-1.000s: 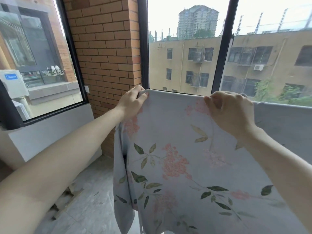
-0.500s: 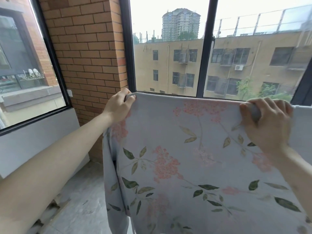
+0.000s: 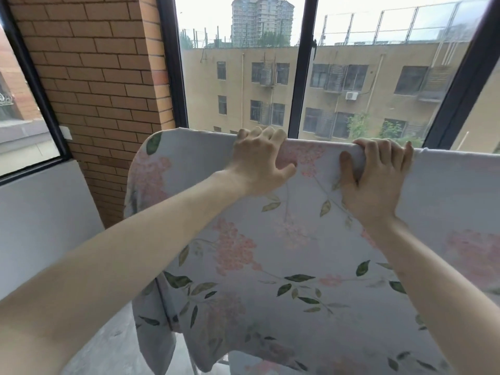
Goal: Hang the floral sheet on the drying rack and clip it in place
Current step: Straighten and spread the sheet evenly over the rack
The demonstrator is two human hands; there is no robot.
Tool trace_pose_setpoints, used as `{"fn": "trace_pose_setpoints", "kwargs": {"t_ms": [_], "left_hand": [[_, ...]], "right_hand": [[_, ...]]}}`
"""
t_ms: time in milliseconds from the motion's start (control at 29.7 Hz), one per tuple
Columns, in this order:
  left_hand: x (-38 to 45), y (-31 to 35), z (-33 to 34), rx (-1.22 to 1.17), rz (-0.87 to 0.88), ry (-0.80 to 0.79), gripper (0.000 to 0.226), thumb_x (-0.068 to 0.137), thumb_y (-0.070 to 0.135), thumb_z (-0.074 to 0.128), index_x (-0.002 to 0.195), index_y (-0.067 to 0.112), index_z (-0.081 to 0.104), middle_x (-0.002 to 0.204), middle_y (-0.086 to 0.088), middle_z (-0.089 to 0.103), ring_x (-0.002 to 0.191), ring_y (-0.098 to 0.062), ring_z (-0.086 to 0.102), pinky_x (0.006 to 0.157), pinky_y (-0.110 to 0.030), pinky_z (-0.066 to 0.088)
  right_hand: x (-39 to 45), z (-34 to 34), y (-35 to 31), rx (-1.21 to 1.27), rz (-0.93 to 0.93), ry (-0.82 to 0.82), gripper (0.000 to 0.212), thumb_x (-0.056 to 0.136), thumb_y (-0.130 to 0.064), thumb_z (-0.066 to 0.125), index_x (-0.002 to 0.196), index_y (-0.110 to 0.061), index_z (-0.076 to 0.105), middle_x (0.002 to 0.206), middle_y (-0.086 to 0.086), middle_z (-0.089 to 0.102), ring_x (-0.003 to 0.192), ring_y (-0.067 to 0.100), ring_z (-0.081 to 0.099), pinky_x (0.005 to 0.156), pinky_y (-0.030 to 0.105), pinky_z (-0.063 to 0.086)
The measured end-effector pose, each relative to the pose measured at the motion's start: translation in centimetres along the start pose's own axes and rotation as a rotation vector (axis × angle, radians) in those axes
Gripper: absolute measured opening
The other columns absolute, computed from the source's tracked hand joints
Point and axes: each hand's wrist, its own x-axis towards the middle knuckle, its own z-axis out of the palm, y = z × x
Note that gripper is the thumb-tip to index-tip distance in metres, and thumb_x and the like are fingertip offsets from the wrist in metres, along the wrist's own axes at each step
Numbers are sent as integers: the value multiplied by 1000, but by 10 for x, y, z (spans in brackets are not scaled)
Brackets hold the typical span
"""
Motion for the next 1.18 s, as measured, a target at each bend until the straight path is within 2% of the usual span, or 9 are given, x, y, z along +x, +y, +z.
{"fn": "trace_pose_setpoints", "kwargs": {"t_ms": [168, 269, 504, 673, 774, 908, 1076, 1177], "left_hand": [[2, 4, 17, 36, 34, 197, 40, 87, 50, 60, 105, 14, 59, 97, -1, 62, 94, -27, 56, 89, -40, 34], [3, 4, 21, 45, 13, 205, 40, 87, 50, 58, 103, 14, 59, 94, -1, 62, 92, -28, 55, 88, -41, 34], [4, 6, 25, 79, 9, 225, 41, 87, 48, 62, 102, 11, 59, 93, -6, 63, 93, -34, 56, 88, -44, 35], [3, 14, 25, 65, -47, 226, 43, 84, 49, 56, 101, 10, 61, 91, -7, 64, 93, -35, 56, 88, -44, 33], [0, 17, 22, 65, -97, 155, 46, 82, 52, 49, 101, 12, 60, 92, -7, 65, 93, -34, 57, 89, -45, 33], [10, 49, 9, 33, -88, 30, 49, 78, 53, 40, 102, 15, 61, 96, -6, 66, 98, -33, 58, 95, -45, 34], [35, 115, 2, -73, -10, -66, 50, 83, 49, 41, 122, 22, 60, 116, 1, 65, 113, -26, 56, 108, -41, 34], [49, 155, 4, -127, 46, -99, 51, 89, 45, 49, 135, 23, 56, 129, 1, 61, 122, -23, 53, 111, -39, 33]], "right_hand": [[3, -16, 21, -4, -106, -36, 27, 103, -31, 56, 120, -12, 63, 116, 8, 62, 118, 35, 52, 122, 53, 22], [-1, -30, 48, -62, -66, -38, 27, 104, -32, 54, 121, -13, 61, 119, 7, 61, 120, 34, 52, 124, 50, 21], [0, -68, 127, -205, 85, -61, 32, 105, -40, 47, 118, -12, 57, 117, 9, 58, 117, 36, 50, 117, 56, 27], [3, -85, 151, -227, 111, -97, 36, 105, -42, 42, 117, -11, 56, 116, 10, 56, 115, 36, 49, 113, 53, 31], [5, -85, 140, -188, 155, -182, 38, 104, -47, 40, 117, -15, 56, 118, 7, 56, 119, 33, 47, 116, 55, 28], [9, -99, 140, -123, 199, -227, 49, 100, -52, 44, 130, -18, 63, 130, 2, 61, 129, 29, 49, 120, 52, 27], [2, -132, 149, -1, 244, -293, 48, 101, -39, 58, 145, -21, 56, 153, -2, 49, 146, 19, 37, 122, 47, 31], [-6, -154, 164, 24, 250, -378, 53, 100, -40, 60, 150, -24, 50, 161, -6, 39, 149, 15, 31, 123, 41, 30]]}}
